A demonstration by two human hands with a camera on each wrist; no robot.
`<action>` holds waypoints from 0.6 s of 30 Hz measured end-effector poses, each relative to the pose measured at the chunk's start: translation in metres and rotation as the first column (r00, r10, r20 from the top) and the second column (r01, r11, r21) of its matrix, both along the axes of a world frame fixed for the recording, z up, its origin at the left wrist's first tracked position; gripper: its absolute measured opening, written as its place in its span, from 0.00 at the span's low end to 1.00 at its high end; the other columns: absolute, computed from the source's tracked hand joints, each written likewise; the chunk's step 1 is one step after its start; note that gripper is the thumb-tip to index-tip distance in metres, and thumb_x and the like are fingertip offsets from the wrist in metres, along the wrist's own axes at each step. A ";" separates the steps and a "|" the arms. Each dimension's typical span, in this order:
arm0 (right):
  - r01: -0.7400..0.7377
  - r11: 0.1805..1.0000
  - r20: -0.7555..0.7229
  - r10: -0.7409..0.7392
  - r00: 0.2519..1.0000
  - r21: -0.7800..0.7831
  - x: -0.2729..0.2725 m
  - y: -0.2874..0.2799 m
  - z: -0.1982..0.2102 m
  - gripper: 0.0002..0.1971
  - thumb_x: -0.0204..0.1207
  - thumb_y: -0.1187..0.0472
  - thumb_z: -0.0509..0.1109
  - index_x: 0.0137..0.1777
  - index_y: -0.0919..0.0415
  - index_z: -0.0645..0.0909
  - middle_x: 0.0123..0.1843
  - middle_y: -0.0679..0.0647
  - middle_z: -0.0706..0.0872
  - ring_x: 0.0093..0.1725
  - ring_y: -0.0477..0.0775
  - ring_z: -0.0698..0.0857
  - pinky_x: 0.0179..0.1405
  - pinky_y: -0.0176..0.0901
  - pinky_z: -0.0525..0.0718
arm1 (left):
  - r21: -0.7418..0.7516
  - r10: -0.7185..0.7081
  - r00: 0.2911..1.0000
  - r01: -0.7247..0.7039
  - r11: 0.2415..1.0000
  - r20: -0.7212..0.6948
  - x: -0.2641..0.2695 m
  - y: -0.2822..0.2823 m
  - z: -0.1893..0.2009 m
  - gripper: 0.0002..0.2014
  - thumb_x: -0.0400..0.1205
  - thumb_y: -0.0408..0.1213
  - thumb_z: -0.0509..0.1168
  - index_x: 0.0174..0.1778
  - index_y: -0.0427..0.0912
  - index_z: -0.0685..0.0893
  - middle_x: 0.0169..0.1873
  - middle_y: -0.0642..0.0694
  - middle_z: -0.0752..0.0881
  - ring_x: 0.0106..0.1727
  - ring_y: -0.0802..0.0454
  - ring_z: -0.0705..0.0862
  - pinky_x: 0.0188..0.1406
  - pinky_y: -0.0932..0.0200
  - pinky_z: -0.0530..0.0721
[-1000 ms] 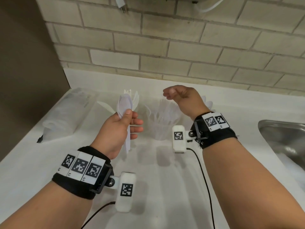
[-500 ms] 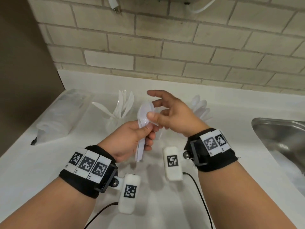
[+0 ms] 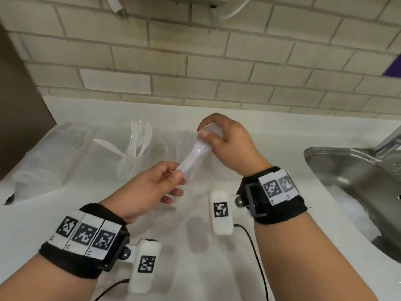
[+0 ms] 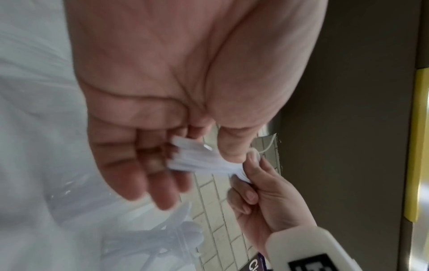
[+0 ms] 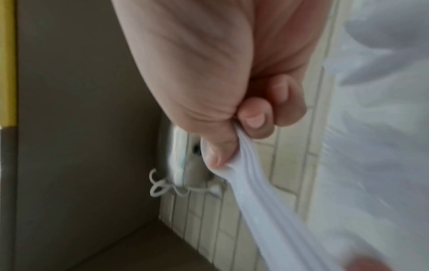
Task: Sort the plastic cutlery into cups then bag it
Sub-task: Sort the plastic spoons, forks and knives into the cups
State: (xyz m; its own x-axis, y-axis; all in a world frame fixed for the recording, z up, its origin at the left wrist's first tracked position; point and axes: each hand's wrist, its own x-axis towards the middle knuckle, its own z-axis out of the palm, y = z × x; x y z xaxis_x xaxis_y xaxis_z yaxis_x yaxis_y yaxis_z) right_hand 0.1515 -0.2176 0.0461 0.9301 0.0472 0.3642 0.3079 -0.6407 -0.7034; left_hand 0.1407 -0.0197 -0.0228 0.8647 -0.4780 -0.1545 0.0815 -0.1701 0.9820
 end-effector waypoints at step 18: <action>0.214 0.716 -0.173 -0.427 0.888 -0.665 0.053 -0.064 -0.039 0.14 0.82 0.60 0.53 0.59 0.50 0.78 0.65 0.51 0.79 0.67 0.60 0.72 0.59 0.54 0.68 | 0.150 0.240 0.968 -0.249 0.957 0.076 0.000 0.050 -0.001 0.06 0.82 0.43 0.65 0.47 0.55 0.88 0.52 0.51 0.88 0.53 0.57 0.88 0.50 0.57 0.82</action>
